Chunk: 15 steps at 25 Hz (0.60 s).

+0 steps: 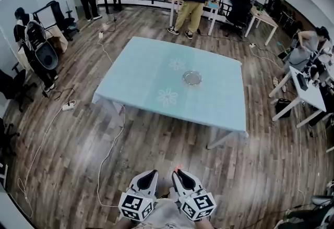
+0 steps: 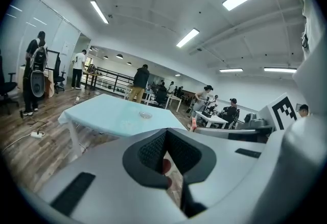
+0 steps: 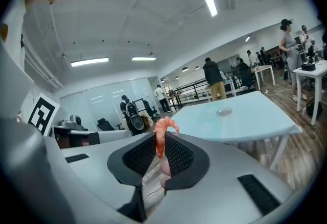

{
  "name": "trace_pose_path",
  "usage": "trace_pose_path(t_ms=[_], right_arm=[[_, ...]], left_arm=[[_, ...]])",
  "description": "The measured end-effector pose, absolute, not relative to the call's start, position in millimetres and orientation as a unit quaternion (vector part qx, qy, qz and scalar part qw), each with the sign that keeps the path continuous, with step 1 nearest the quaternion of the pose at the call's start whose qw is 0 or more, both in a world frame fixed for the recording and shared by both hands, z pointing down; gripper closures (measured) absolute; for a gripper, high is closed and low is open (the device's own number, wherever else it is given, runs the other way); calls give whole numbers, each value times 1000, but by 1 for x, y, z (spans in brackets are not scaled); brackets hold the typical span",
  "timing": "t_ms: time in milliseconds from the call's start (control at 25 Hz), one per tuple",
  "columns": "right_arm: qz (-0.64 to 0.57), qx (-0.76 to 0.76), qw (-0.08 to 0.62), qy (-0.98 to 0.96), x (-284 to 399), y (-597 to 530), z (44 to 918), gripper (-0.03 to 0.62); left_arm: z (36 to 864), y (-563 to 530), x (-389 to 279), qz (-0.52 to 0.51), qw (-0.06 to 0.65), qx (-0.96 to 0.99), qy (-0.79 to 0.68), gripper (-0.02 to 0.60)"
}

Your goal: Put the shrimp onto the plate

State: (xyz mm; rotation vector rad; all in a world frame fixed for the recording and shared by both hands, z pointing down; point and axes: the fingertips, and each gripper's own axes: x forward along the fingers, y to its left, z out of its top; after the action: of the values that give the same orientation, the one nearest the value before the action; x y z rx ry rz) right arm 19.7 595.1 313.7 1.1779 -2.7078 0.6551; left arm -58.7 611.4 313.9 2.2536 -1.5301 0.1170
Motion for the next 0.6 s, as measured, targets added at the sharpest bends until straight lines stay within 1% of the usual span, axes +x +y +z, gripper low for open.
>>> trace_pose_path(t_ms=[120, 320, 600], right_arm=[[233, 408, 58, -881, 5, 618, 320, 523], [239, 405, 43, -881, -8, 636, 300, 523], [218, 412, 47, -883, -30, 622, 290, 523]], left_arm=[[318, 630, -79, 43, 208, 814, -540, 574], [302, 644, -89, 34, 204, 825, -526, 574], [306, 640, -112, 15, 217, 818, -533, 574]])
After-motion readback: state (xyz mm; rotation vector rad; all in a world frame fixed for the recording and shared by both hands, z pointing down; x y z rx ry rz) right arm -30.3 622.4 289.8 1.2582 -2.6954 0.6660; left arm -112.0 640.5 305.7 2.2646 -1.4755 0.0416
